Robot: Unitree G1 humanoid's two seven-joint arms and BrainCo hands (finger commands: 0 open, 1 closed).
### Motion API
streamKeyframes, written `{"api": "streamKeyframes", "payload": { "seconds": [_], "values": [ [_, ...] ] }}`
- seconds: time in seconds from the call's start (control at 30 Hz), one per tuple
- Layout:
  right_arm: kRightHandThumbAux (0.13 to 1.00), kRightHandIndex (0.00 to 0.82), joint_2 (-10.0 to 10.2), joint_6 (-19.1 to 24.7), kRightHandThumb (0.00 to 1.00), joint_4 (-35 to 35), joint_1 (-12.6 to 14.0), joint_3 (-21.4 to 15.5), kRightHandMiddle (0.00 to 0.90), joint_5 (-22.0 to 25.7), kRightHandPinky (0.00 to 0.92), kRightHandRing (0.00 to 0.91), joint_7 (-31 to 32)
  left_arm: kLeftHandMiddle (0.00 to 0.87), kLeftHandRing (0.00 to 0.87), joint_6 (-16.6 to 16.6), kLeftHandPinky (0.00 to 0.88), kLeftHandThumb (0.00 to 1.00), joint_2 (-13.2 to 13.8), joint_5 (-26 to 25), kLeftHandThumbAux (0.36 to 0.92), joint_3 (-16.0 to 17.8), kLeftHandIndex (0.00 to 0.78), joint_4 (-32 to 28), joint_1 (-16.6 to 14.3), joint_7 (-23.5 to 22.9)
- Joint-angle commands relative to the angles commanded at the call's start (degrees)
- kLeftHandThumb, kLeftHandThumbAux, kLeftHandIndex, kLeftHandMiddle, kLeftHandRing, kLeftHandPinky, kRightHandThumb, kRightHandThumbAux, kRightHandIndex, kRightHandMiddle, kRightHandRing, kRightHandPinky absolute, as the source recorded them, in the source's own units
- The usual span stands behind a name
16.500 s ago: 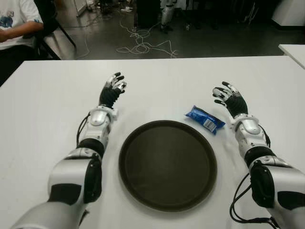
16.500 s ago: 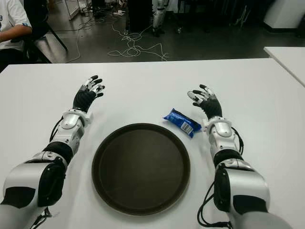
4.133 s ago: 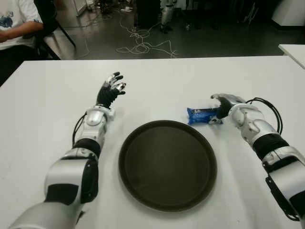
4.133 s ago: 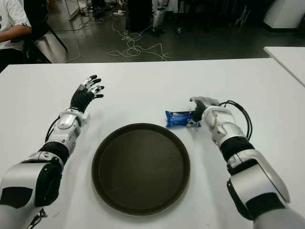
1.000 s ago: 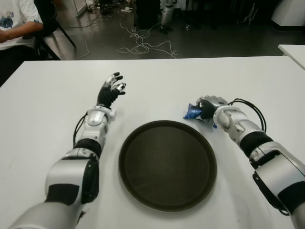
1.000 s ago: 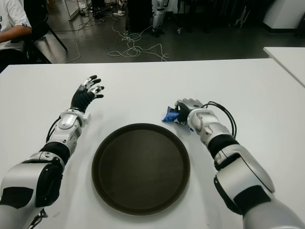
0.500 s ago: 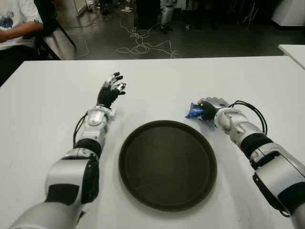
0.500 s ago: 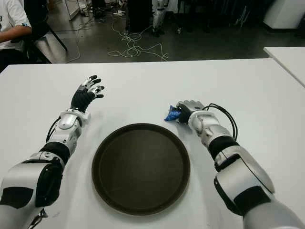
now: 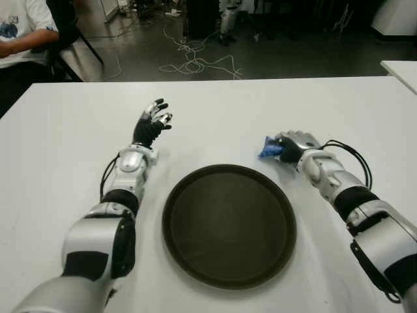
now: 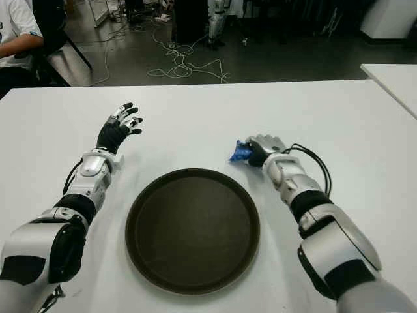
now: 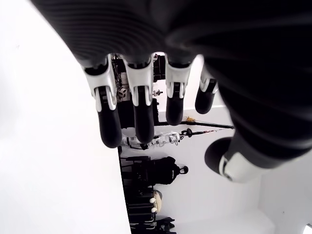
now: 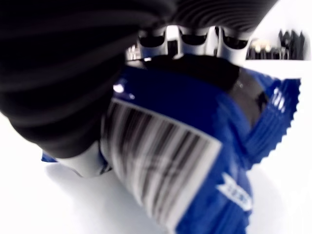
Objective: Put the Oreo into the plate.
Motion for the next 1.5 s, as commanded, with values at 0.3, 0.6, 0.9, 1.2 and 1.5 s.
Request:
{"api": "streamKeyframes", "payload": {
  "seconds": [0.3, 0.6, 0.9, 1.2, 1.5],
  "values": [
    [0.730, 0.433, -0.55, -2.54, 0.690, -4.00, 2.35, -4.57, 0.711, 1.24, 0.682, 0.707, -10.82, 0.146, 0.189, -0.31, 0.279, 0.134, 0.02, -0.09, 0.622, 0.04, 0.056, -0.02, 0.14, -0.46],
    [0.736, 0.429, -0.91, -5.16, 0.686, -13.27, 7.06, -6.54, 0.715, 0.93, 0.663, 0.717, -17.82, 0.140, 0.190, -0.31, 0.285, 0.141, 0.11, -0.23, 0.614, 0.23, 0.052, 0.06, 0.16, -0.54],
    [0.738, 0.428, -0.64, -4.05, 0.684, -27.58, 13.27, -6.56, 0.631, -0.39, 0.574, 0.636, -16.41, 0.144, 0.189, -0.16, 0.273, 0.108, 0.35, 0.38, 0.587, -0.28, 0.053, 0.16, 0.13, -0.33],
    [0.737, 0.430, -0.01, -6.45, 0.686, -37.21, 18.20, -3.13, 0.667, -2.71, 0.644, 0.675, -11.13, 0.143, 0.189, 0.03, 0.282, 0.111, 0.40, 0.70, 0.594, -0.51, 0.055, 0.17, 0.04, 0.29],
    [0.734, 0.431, -3.24, -14.01, 0.691, -43.77, 20.02, 0.24, 0.702, 3.13, 0.692, 0.710, 10.92, 0.152, 0.193, -0.10, 0.280, 0.127, 0.18, 0.56, 0.605, -0.39, 0.061, 0.15, 0.05, 0.68]
  ]
}}
